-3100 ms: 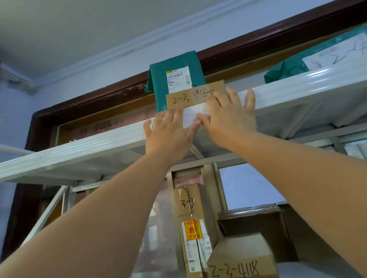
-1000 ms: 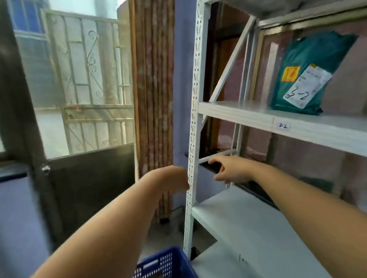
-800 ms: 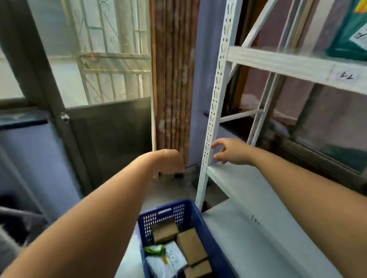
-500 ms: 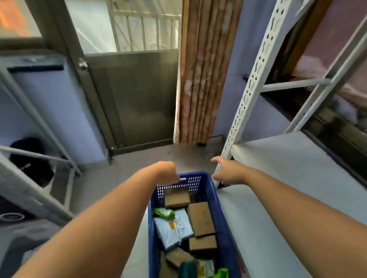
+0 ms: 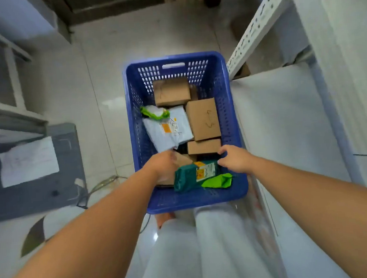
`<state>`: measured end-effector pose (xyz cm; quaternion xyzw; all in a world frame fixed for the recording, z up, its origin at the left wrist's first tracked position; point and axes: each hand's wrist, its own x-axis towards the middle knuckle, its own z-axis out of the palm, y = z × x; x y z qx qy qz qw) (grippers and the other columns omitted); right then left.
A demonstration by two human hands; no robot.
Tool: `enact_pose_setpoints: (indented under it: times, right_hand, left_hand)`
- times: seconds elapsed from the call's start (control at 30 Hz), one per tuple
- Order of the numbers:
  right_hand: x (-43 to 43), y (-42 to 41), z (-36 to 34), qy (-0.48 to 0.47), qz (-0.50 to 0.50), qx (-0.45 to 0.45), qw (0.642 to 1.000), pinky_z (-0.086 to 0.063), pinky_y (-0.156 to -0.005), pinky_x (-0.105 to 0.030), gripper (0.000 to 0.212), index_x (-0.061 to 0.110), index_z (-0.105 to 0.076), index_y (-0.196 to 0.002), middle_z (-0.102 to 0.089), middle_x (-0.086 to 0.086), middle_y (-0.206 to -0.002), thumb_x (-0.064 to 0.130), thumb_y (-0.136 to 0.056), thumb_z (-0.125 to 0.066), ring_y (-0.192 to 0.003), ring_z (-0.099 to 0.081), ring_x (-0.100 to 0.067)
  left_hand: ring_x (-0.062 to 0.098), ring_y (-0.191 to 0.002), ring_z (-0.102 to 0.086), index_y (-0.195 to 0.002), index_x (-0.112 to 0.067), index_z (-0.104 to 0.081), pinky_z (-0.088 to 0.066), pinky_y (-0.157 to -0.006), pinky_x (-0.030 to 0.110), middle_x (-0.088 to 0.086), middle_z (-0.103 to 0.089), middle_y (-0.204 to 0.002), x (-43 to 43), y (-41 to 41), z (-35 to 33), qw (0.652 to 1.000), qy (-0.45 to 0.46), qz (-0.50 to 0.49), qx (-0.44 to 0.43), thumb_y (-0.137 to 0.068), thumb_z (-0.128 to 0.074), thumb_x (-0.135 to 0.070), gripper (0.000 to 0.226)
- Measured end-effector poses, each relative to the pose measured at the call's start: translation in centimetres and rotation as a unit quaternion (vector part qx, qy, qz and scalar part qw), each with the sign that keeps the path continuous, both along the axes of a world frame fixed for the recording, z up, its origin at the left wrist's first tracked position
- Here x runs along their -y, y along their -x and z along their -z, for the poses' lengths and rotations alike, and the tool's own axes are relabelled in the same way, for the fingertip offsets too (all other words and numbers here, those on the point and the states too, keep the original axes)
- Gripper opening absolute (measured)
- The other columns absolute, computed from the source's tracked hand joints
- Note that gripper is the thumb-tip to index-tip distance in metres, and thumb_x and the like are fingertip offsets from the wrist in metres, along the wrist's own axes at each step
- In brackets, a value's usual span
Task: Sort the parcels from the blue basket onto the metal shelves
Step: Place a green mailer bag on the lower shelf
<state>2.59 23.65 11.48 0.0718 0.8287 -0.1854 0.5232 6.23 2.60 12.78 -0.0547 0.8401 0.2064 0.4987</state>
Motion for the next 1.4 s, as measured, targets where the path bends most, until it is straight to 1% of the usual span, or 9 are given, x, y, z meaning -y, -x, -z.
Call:
enact_pose_setpoints:
  times: [0.13,0.37,0.47,0.6,0.83,0.97,1.13,1.27,1.4]
  right_hand:
    - [0.6,-2.1,8.7,-0.018,-0.050,0.031,0.998,-0.035,-0.060,-0.027,0.034,0.010,-0.053,-0.127,-0.060,-0.010,-0.106,0.024,-0.096,-0.051,-0.081,-0.052,-0.021]
    - [1.3,-4.9,21.2,-0.026,-0.110,0.087,0.990,-0.035,-0.064,-0.030,0.044,0.011,-0.045,-0.134,-0.056,-0.013,-0.112,0.020,-0.093,-0.057,-0.094,-0.048,-0.024]
    - [1.4,-5.7,25.0,-0.027,-0.136,0.095,0.986,-0.034,-0.060,-0.031,0.044,0.010,-0.044,-0.133,-0.052,-0.006,-0.088,0.018,-0.092,-0.057,-0.089,-0.047,-0.023]
    - [1.3,-6.7,29.3,-0.024,-0.158,0.069,0.985,-0.047,-0.079,-0.033,0.066,0.018,-0.030,-0.146,-0.058,-0.018,-0.121,0.016,-0.087,-0.059,-0.105,-0.056,-0.034]
    - [1.8,-7.3,32.3,-0.002,-0.057,0.024,0.998,-0.030,-0.048,-0.031,0.067,0.026,-0.025,-0.148,-0.053,-0.010,-0.083,0.011,-0.091,-0.056,-0.068,-0.049,-0.027]
    - [2.8,-7.6,31.7,0.003,-0.024,0.025,0.999,-0.038,-0.062,-0.031,0.060,0.026,-0.033,-0.143,-0.059,-0.016,-0.107,0.015,-0.090,-0.058,-0.095,-0.057,-0.033]
    - [3.1,-7.6,29.9,-0.002,-0.047,0.028,0.999,-0.043,-0.082,-0.034,0.053,0.021,-0.038,-0.139,-0.055,-0.015,-0.126,0.018,-0.089,-0.057,-0.111,-0.055,-0.032]
    - [2.5,-7.6,27.9,-0.007,-0.032,0.018,0.999,-0.045,-0.088,-0.033,0.043,0.018,-0.046,-0.132,-0.054,-0.012,-0.129,0.023,-0.091,-0.056,-0.112,-0.053,-0.030]
    - [1.8,-8.4,27.5,0.002,-0.039,0.028,0.999,-0.042,-0.079,-0.029,0.034,0.015,-0.053,-0.124,-0.058,-0.012,-0.122,0.023,-0.091,-0.056,-0.102,-0.055,-0.027]
  left_hand:
    - [0.031,-0.100,-0.056,-0.110,-0.003,-0.057,-0.037,-0.072,0.030,0.015,-0.061,-0.113,0.2,-2.1,9.6,0.997,-0.008,0.047,0.055,-0.095,-0.042,-0.016,0.024]
    - [0.030,-0.089,-0.053,-0.114,-0.012,-0.050,-0.042,-0.069,0.039,0.009,-0.056,-0.102,-0.8,-6.1,21.4,0.984,0.058,0.145,0.090,-0.092,-0.046,-0.017,0.023]
    - [0.034,-0.104,-0.055,-0.123,-0.010,-0.044,-0.044,-0.075,0.040,0.014,-0.055,-0.118,-1.6,-6.9,26.0,0.992,0.052,0.070,0.092,-0.092,-0.049,-0.021,0.033]
    - [0.034,-0.120,-0.048,-0.136,-0.010,-0.033,-0.042,-0.099,0.045,0.016,-0.043,-0.133,-2.7,-7.6,30.3,0.991,0.016,-0.106,0.084,-0.091,-0.059,-0.032,0.057]
    - [0.027,-0.119,-0.051,-0.111,-0.012,-0.067,-0.038,-0.100,0.030,0.009,-0.057,-0.113,-4.6,-7.3,32.1,0.950,-0.006,-0.297,0.101,-0.090,-0.060,-0.025,0.026]
    - [0.025,-0.127,-0.039,-0.123,-0.021,-0.060,-0.030,-0.107,0.031,0.010,-0.034,-0.145,-6.2,-6.9,31.4,0.962,-0.006,-0.238,0.138,-0.093,-0.050,-0.037,0.036]
    - [0.030,-0.104,-0.059,-0.116,-0.008,-0.059,-0.049,-0.093,0.042,0.013,-0.061,-0.116,-5.9,-6.6,30.6,0.957,-0.015,-0.246,0.155,-0.076,-0.056,-0.038,0.050]
    - [0.031,-0.135,-0.029,-0.142,-0.014,-0.036,-0.029,-0.111,0.040,0.006,-0.021,-0.153,-5.0,-6.9,28.1,0.978,0.007,-0.176,0.113,-0.084,-0.055,-0.039,0.066]
    - [0.027,-0.143,-0.010,-0.134,-0.028,-0.050,-0.017,-0.112,0.040,0.004,-0.009,-0.159,-4.3,-7.4,28.7,0.966,0.032,-0.235,0.103,-0.095,-0.040,-0.049,0.046]
